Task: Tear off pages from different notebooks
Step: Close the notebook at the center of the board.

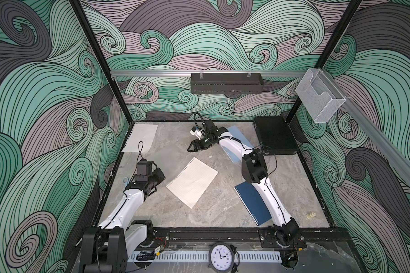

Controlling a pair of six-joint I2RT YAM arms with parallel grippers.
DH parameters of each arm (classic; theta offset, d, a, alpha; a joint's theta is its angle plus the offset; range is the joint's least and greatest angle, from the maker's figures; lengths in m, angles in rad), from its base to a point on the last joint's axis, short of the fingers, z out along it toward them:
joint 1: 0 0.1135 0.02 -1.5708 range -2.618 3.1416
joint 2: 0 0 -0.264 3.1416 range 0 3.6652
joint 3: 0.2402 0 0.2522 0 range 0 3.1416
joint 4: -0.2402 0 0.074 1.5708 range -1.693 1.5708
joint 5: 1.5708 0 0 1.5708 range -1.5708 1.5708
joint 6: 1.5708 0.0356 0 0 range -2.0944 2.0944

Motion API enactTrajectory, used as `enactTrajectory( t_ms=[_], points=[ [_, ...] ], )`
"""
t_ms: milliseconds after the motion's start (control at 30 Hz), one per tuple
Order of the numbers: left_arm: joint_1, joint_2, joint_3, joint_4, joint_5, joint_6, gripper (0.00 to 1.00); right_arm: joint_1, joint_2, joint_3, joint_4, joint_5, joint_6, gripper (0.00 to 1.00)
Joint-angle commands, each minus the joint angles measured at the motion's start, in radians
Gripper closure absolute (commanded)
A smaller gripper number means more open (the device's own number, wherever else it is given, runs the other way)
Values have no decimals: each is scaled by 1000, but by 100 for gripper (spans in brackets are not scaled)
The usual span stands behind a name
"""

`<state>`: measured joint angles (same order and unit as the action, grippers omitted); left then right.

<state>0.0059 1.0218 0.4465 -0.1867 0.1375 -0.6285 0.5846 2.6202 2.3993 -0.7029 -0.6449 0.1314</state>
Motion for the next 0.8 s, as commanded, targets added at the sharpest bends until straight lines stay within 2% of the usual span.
enactTrajectory(
  t_ms=[0, 67, 167, 400, 500, 633, 767],
  points=[
    [6, -54, -8, -2, -7, 15, 100, -2, -125, -56, -29, 145, 6, 28],
    [6, -92, -31, 7, 2, 16, 100, 0, -182, -132, -28, 181, 25, 27],
    [4, -166, -82, 32, 19, 11, 100, 0, -313, -334, 30, 240, 70, 24],
    [1, -318, -121, -5, 21, 15, 100, 7, -673, -947, 260, 266, 216, 16],
    [0, -350, -130, -9, 27, 14, 100, 11, -794, -1145, 312, 282, 260, 13],
    [-1, -343, -135, 4, 49, 17, 100, 30, -867, -1325, 413, 247, 332, 10],
    [-4, -324, -131, 15, 67, 24, 100, 63, -869, -1408, 504, 219, 397, 9]
  ],
)
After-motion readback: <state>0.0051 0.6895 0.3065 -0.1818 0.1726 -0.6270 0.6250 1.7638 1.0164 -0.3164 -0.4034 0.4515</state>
